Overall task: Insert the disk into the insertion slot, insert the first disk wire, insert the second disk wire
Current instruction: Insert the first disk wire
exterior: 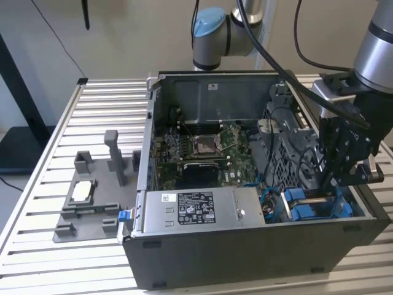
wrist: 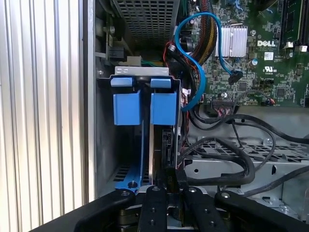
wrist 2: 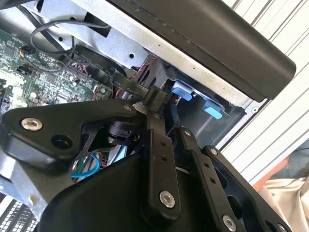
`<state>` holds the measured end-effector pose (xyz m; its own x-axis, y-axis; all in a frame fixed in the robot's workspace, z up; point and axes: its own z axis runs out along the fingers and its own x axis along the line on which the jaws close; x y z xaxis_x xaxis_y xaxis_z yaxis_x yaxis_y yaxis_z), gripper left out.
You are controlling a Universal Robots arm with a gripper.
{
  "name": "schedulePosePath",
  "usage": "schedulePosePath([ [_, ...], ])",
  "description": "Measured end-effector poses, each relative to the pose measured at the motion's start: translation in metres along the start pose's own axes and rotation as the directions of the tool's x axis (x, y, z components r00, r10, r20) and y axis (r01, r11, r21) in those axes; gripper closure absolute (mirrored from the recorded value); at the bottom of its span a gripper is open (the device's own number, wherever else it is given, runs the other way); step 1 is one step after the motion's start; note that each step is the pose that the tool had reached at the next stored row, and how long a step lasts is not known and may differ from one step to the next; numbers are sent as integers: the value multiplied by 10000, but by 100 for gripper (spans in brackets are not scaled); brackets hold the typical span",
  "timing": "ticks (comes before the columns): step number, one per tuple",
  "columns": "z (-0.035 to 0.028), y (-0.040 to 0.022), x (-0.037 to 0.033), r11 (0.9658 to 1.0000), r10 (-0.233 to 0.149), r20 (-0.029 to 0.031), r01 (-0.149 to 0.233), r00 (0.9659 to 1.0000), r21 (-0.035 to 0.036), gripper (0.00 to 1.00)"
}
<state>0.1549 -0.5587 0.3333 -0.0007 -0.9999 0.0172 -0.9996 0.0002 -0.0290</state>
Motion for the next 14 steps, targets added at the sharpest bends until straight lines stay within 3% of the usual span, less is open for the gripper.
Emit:
schedulePosePath([
  [5, 5, 1, 0, 10000, 1, 9, -1, 10000, -1, 80],
  [6, 2, 1, 0, 10000, 1, 5, -1, 10000, 0, 73],
  [7, -9, 0, 0, 10000, 1, 1, -1, 10000, 0, 73],
  [9, -58, -1, 1, 10000, 1, 6, -1, 10000, 0, 73],
  [14, -252, -7, 4, 10000, 0, 0, 0, 10000, 0, 73],
])
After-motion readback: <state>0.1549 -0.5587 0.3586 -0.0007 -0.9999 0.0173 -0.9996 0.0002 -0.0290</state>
